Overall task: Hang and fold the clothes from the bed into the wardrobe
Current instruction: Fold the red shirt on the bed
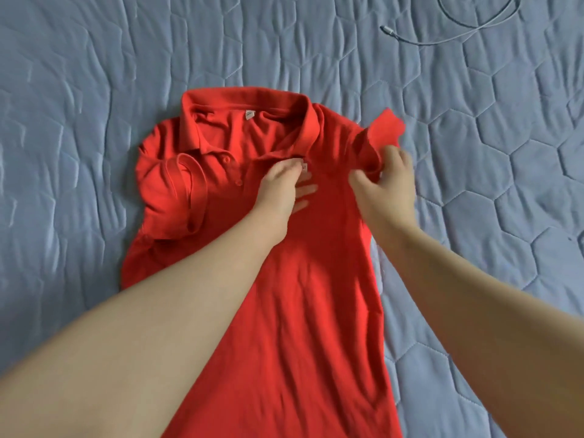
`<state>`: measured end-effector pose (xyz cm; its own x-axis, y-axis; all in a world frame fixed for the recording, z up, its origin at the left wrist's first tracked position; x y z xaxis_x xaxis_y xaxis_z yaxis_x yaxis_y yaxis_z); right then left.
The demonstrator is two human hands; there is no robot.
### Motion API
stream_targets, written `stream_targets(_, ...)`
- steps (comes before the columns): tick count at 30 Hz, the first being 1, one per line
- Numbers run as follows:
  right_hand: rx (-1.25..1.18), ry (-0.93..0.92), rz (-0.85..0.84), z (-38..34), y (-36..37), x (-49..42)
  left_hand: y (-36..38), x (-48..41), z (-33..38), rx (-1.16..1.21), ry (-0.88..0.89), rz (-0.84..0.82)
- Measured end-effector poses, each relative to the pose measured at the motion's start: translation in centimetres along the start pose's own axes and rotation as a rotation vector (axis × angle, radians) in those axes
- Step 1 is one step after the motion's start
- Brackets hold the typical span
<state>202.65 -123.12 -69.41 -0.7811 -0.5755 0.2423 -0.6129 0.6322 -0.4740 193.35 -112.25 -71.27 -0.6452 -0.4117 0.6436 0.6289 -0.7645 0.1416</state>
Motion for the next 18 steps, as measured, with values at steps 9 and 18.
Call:
stream_targets(9, 0.359, 0.157, -0.303, 1.7, 5.6, 2.1, -7.1, 2.3, -1.7, -0.408, -0.050, 0.135)
stream_targets(18, -0.004, 0.593, -0.235, 6.3, 3.8, 6.3, -3.4, 2.6, -3.0, -0.656, 0.121, -0.008)
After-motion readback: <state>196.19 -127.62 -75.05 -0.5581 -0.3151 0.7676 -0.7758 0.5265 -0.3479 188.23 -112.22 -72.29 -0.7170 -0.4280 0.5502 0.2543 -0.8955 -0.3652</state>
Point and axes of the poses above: each hand's wrist, its own x-axis away from the middle knuckle, its own y-axis out of the palm, z = x × y, the point moved 3 cm from there along -x, towards the middle knuckle, and after that the axes turned 15 degrees about -z, right-handed, at the moved point
